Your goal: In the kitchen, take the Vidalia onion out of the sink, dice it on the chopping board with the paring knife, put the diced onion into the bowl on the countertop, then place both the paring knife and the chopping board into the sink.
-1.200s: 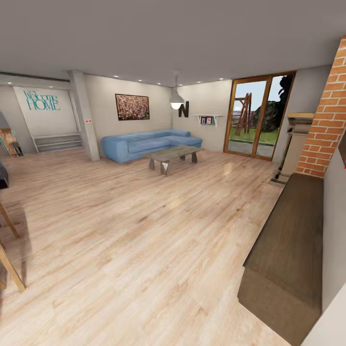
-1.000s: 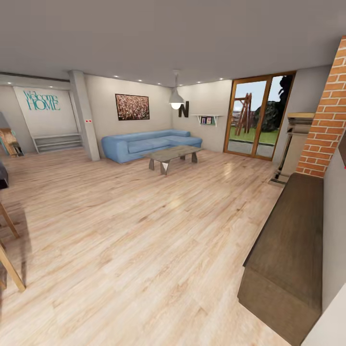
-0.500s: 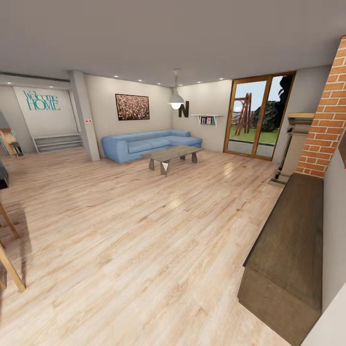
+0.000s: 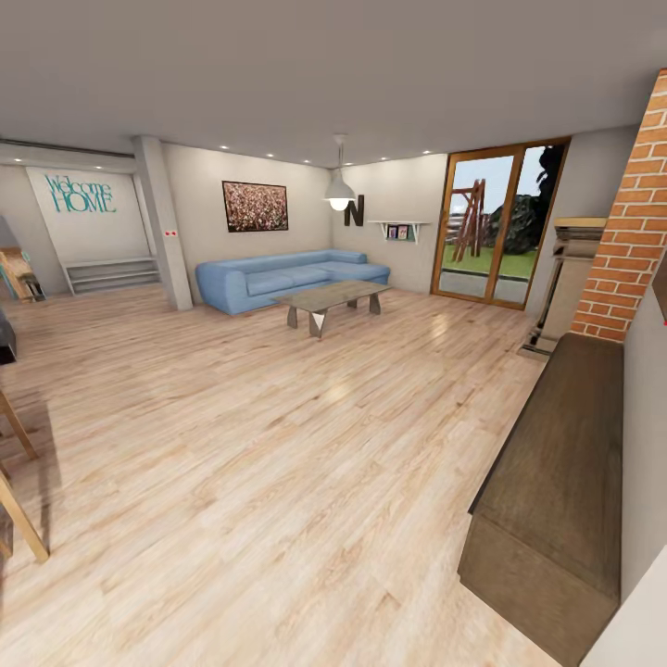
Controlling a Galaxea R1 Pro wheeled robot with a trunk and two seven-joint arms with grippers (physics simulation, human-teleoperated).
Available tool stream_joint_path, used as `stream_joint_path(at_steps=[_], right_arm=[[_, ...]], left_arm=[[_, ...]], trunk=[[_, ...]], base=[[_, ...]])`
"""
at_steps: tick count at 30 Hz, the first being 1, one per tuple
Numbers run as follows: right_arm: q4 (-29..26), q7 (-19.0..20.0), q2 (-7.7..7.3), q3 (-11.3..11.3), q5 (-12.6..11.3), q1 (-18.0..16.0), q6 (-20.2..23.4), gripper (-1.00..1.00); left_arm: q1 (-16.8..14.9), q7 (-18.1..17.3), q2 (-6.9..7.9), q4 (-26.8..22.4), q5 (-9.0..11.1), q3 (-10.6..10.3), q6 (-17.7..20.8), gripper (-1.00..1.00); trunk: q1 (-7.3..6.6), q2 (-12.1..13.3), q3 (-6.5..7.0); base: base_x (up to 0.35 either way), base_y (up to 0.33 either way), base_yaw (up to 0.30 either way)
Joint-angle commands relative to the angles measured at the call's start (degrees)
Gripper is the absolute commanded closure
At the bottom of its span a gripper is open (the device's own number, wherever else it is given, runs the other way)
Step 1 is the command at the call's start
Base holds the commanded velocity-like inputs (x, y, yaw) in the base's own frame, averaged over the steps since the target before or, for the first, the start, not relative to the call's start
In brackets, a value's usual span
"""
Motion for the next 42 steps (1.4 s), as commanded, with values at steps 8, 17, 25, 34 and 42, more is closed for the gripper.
stream_joint_path(at_steps=[8, 17, 25, 34, 42], right_arm=[[-4.1, 0.1, 0.14, 0.0, 0.1, 0.0, -0.8, -1.0], [-17.4, -0.2, -0.16, 0.1, 0.3, 0.0, -4.4, -1.0], [-30.2, -0.2, -0.21, 0.2, 0.5, 0.0, -5.1, -1.0], [-33.8, 0.2, -0.25, 0.3, 0.5, 0.0, -5.3, -1.0], [-33.7, -0.1, -0.02, 0.3, 0.3, 0.0, -5.3, -1.0]], left_arm=[[0.0, 0.0, -0.12, -2.5, 0.0, 0.1, -5.0, -1.0], [0.0, 0.0, 1.82, -15.6, 0.0, 0.2, -11.9, -1.0], [0.0, 0.1, 2.78, -28.6, 0.0, 0.2, -12.3, -1.0], [0.0, 0.1, 3.71, -33.7, 0.0, 0.2, -12.6, -1.0], [0.0, 0.2, 4.07, -32.5, 0.4, 3.7, -13.7, -1.0]], trunk=[[0.0, 0.0, -0.04], [0.0, 0.0, -0.04], [0.0, 0.0, -0.04], [0.0, 0.0, -0.04], [0.0, 0.0, -0.04]], base=[[0.0, 0.0, 0.0], [0.0, 0.0, 0.0], [0.0, 0.0, 0.0], [0.0, 0.0, 0.0], [0.0, 0.0, -0.138]])
